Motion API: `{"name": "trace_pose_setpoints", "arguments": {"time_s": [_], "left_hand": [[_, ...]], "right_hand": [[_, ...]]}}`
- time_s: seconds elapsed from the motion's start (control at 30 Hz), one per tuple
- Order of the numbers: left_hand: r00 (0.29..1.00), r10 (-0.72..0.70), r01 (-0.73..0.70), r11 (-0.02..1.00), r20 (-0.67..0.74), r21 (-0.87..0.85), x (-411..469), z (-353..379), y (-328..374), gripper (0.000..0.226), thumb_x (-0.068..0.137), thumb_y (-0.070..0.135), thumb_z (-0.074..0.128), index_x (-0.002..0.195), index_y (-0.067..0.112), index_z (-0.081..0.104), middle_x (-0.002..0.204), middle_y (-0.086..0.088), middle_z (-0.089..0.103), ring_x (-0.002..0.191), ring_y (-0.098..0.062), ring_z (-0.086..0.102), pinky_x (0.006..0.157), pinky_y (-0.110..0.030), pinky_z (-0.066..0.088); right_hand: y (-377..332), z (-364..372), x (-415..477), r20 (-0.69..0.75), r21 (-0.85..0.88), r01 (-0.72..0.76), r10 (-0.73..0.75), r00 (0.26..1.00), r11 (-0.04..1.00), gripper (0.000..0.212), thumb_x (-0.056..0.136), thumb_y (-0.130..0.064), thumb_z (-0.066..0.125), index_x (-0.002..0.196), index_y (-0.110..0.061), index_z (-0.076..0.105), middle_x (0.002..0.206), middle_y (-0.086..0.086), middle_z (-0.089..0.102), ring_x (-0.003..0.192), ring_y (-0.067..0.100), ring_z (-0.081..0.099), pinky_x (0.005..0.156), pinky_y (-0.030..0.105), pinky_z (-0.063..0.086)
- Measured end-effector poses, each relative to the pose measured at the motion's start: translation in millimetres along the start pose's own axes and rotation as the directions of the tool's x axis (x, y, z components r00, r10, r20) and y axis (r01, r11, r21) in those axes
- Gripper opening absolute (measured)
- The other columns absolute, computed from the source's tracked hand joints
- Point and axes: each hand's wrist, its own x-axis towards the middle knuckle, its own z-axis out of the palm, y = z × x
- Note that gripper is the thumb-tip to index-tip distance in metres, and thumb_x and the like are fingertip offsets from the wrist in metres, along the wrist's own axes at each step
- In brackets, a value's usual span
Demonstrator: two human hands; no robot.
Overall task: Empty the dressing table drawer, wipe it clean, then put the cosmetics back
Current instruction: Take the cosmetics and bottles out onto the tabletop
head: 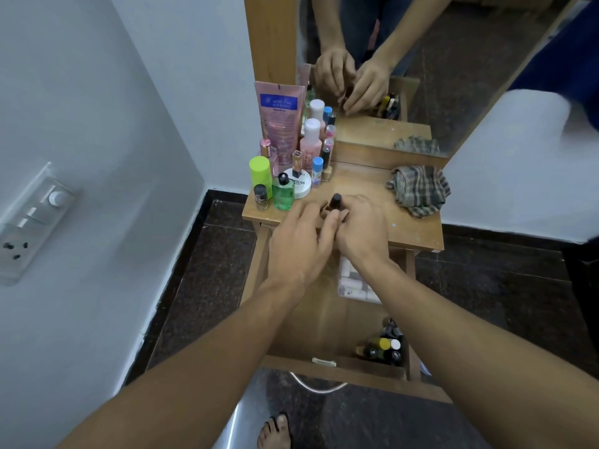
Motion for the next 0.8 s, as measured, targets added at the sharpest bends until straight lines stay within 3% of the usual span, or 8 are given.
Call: {"name": "trace_pose_setpoints", "arguments": {"time_s": [0.13,0.27,0.37,0.57,0.8], "left_hand": [[0.996,-0.049,0.045,0.998,-0.077,-0.053,-23,13,-16,0.029,0.105,0.034,0.044,0.108,0.015,0.066,0.106,0.0,0.063,0.09,-0.019,0.06,0.074,-0.041,0.052],[0.997,-0.033,0.032,0.999,-0.063,-0.016,-34,23,-34,0.027,0.104,0.033,0.044,0.096,0.015,0.063,0.094,0.0,0.062,0.079,-0.021,0.06,0.064,-0.036,0.05],[0.998,-0.045,0.045,0.999,-0.044,-0.013,-37,28,-41,0.032,0.104,0.034,0.044,0.087,0.014,0.061,0.086,0.0,0.06,0.071,-0.021,0.058,0.059,-0.037,0.05],[0.999,-0.004,0.004,1.0,-0.039,-0.004,-41,37,-51,0.032,0.104,0.032,0.044,0.083,0.013,0.06,0.083,-0.001,0.06,0.068,-0.02,0.058,0.058,-0.03,0.043],[1.0,-0.004,0.004,1.0,-0.009,0.003,-47,42,-54,0.033,0.105,0.031,0.045,0.083,0.014,0.062,0.08,0.0,0.06,0.066,-0.017,0.055,0.057,-0.029,0.041]], "right_hand": [[-11,17,23,-0.072,0.068,-0.051,0.056,0.996,0.996,0.011,0.083,-0.029,0.077,0.083,-0.018,0.072,0.077,-0.002,0.065,0.074,0.018,0.058,0.065,0.027,0.034],[-15,32,33,-0.089,0.067,-0.049,0.055,0.994,0.997,0.02,0.081,-0.033,0.079,0.093,-0.018,0.075,0.079,-0.002,0.073,0.074,0.018,0.065,0.068,0.031,0.05],[-15,38,37,-0.125,0.055,-0.04,0.047,0.991,0.998,0.023,0.08,-0.034,0.079,0.096,-0.018,0.074,0.085,-0.002,0.075,0.078,0.018,0.068,0.075,0.034,0.054],[-15,43,39,-0.149,0.054,-0.042,0.05,0.988,0.998,0.022,0.082,-0.031,0.079,0.099,-0.019,0.074,0.089,-0.004,0.075,0.081,0.016,0.068,0.075,0.031,0.053],[-14,36,40,-0.078,0.043,-0.072,0.075,0.994,0.996,0.03,0.078,-0.033,0.083,0.105,-0.023,0.074,0.093,-0.005,0.075,0.086,0.014,0.069,0.08,0.029,0.054]]}}
